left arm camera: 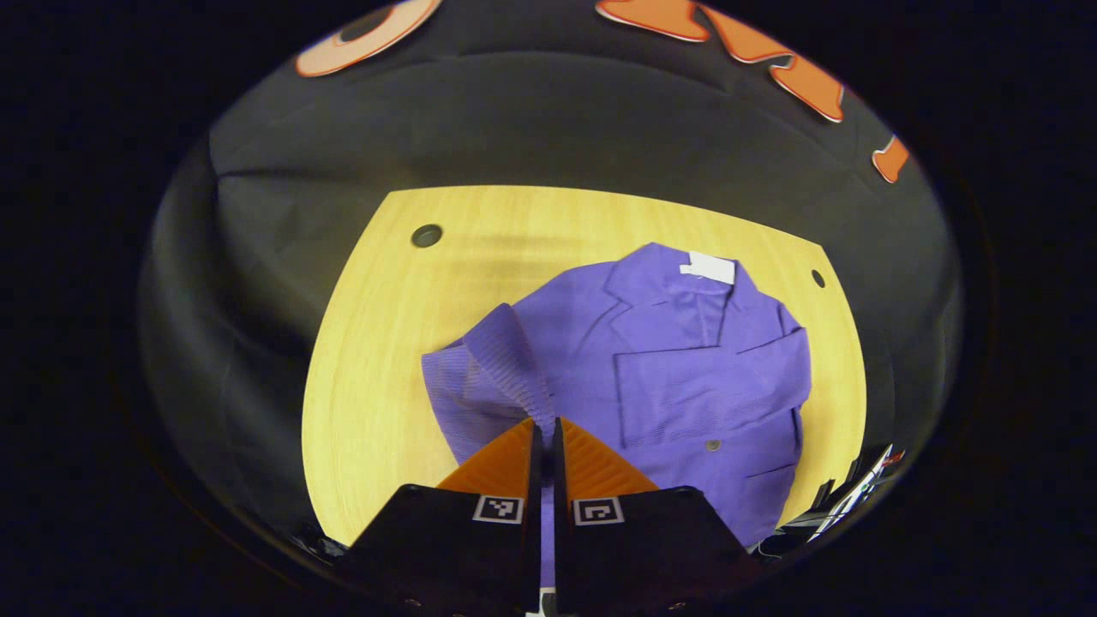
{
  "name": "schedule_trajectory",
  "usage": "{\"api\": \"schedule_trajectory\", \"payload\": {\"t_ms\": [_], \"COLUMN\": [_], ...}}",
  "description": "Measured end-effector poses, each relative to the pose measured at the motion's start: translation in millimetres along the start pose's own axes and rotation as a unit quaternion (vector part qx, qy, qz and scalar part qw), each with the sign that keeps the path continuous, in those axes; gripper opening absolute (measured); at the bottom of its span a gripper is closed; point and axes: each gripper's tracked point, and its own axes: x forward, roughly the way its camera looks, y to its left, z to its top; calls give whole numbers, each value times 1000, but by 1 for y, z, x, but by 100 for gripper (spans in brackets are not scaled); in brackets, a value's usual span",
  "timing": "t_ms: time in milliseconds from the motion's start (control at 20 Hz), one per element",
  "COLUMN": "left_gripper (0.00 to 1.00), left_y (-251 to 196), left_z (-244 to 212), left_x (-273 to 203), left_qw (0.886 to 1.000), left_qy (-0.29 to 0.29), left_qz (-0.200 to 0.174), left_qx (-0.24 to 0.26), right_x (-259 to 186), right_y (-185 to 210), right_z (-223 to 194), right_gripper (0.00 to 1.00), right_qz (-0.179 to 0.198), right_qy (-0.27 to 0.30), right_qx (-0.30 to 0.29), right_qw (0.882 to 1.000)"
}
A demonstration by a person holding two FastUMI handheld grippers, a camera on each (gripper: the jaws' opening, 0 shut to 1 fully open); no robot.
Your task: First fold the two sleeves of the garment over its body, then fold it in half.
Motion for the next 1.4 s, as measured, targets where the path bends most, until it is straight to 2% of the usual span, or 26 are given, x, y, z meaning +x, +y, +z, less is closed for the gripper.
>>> {"api": "schedule_trajectory", "payload": {"t_ms": [300,500,700,950,1050,1100,1150,1200,1250,1300,1350,1400], "left_gripper": [7,7,7,9,15,14,31,36,53,62,77,82], "left_y": [-107,-181,-259,-305,-323,-332,-341,-344,-345,-342,-334,-323], "left_z": [25,28,18,28,25,25,25,24,22,21,22,24], "left_x": [-9,8,25,45,47,41,34,24,16,9,1,-5], "left_qw": [996,991,985,978,975,973,970,967,964,962,960,960], "left_qy": [-14,-22,-24,-49,-53,-62,-72,-81,-86,-95,-106,-120], "left_qz": [-28,-39,-78,-69,-92,-110,-131,-149,-159,-166,-163,-153], "left_qx": [86,128,150,191,196,194,192,192,195,196,200,202], "right_x": [-12,-19,-26,-34,-35,-35,-35,-34,-34,-33,-31,-28], "right_y": [-30,-49,-67,-84,-86,-89,-88,-87,-85,-82,-78,-74], "right_z": [-16,-24,-23,-26,-29,-31,-32,-35,-37,-37,-37,-37], "right_gripper": [95,95,95,95,95,95,95,95,95,95,95,95], "right_qz": [-15,-24,-35,-48,-48,-50,-49,-50,-46,-43,-40,-36], "right_qy": [10,18,17,21,24,25,27,30,33,34,35,34], "right_qx": [3,11,10,22,25,23,23,24,27,29,29,27], "right_qw": [1000,999,999,998,998,998,998,998,998,998,998,998]}}
